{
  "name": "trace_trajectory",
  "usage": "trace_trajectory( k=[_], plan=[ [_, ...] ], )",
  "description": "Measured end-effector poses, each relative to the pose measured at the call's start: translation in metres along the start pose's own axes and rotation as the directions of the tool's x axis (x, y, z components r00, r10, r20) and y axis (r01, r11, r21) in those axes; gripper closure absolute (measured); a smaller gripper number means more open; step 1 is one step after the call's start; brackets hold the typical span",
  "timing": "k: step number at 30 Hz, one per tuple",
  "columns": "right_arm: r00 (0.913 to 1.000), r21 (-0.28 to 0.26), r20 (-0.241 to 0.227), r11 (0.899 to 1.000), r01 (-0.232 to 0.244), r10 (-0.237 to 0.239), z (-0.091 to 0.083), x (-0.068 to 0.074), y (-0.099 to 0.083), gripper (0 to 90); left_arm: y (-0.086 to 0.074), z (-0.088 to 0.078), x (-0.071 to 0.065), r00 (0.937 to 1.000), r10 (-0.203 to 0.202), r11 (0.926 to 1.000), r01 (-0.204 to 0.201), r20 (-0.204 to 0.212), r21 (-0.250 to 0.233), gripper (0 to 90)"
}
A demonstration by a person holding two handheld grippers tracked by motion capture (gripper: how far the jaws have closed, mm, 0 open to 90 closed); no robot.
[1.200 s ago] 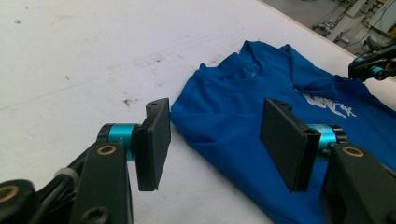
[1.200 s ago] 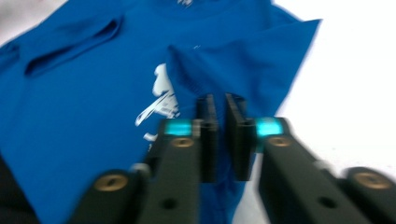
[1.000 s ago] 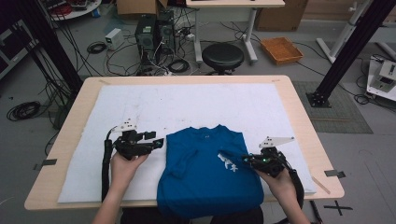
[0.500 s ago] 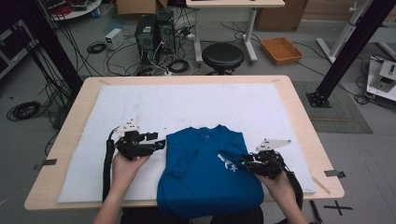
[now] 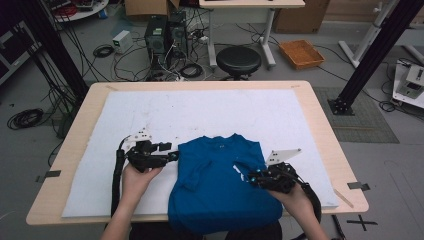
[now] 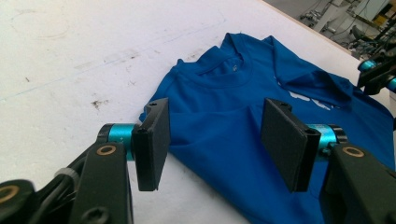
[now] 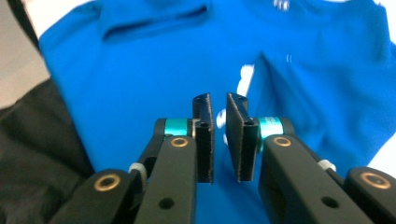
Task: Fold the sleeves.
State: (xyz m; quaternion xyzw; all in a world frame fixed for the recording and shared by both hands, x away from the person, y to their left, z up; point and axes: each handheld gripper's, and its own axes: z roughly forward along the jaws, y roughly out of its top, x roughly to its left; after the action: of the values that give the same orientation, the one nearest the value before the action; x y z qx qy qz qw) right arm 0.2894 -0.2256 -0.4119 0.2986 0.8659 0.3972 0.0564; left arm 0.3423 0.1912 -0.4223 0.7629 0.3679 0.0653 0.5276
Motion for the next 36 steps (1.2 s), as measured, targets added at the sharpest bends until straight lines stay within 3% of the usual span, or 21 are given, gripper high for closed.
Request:
trace_trajectory(
  k=[2, 5, 11, 17, 20, 23, 25, 30, 32, 33, 36],
  plan=[
    [0.9999, -0.008, 0.014, 1.0, 0.008, -0.007, 0.009, 0.006, 0.011, 73.7, 0.0, 0.0, -0.001, 1.0, 0.001, 1.0, -0.001, 0.005, -0.002, 43.0],
    [0.9988, -0.011, 0.043, 1.0, 0.022, -0.021, 0.03, 0.014, 0.028, 73.1, 0.001, 0.0, -0.001, 1.0, 0.005, 1.0, -0.005, 0.008, -0.002, 43.0],
    [0.9946, 0.002, 0.103, 1.0, -0.009, 0.009, 0.069, 0.014, 0.056, 71.9, 0.0, -0.002, -0.001, 1.0, 0.0, 1.0, 0.0, 0.008, -0.001, 43.0],
    [0.9912, 0.027, 0.132, 1.0, -0.016, 0.012, 0.098, 0.016, 0.072, 75.3, -0.001, -0.002, 0.0, 1.0, -0.002, 1.0, 0.002, 0.006, -0.001, 43.0],
    [0.9929, 0.025, 0.116, 0.999, -0.029, 0.026, 0.111, 0.015, 0.075, 77.8, -0.001, -0.002, 0.0, 1.0, -0.002, 1.0, 0.002, 0.01, 0.002, 42.9],
    [0.9934, 0.05, 0.115, 0.999, -0.012, 0.006, 0.121, 0.016, 0.077, 88.8, -0.001, -0.002, 0.0, 0.9999, -0.001, 1.0, 0.001, 0.01, 0.004, 42.9],
    [0.992, 0.072, 0.125, 0.997, 0.007, -0.016, 0.124, 0.015, 0.077, 89.5, -0.001, -0.002, 0.0, 0.9999, -0.003, 1.0, 0.003, 0.01, 0.0, 42.9],
    [0.9874, 0.066, 0.158, 0.998, -0.006, -0.005, 0.12, 0.011, 0.074, 89.1, -0.001, -0.003, 0.001, 0.9999, -0.003, 1.0, 0.003, 0.01, 0.0, 42.9],
    [0.9864, 0.052, 0.164, 0.999, -0.013, 0.004, 0.116, 0.01, 0.073, 77.4, -0.001, -0.003, 0.001, 0.9999, 0.001, 1.0, -0.001, 0.01, -0.003, 42.9],
    [0.9864, 0.038, 0.164, 0.999, -0.009, 0.003, 0.112, 0.009, 0.073, 77.0, -0.001, -0.004, 0.001, 0.9999, 0.004, 1.0, -0.004, 0.01, -0.002, 42.9],
    [0.9845, -0.023, 0.175, 1.0, 0.01, -0.006, 0.094, 0.009, 0.072, 61.9, 0.0, -0.005, 0.001, 0.9999, 0.003, 0.9999, -0.003, 0.01, -0.01, 42.2]
  ],
)
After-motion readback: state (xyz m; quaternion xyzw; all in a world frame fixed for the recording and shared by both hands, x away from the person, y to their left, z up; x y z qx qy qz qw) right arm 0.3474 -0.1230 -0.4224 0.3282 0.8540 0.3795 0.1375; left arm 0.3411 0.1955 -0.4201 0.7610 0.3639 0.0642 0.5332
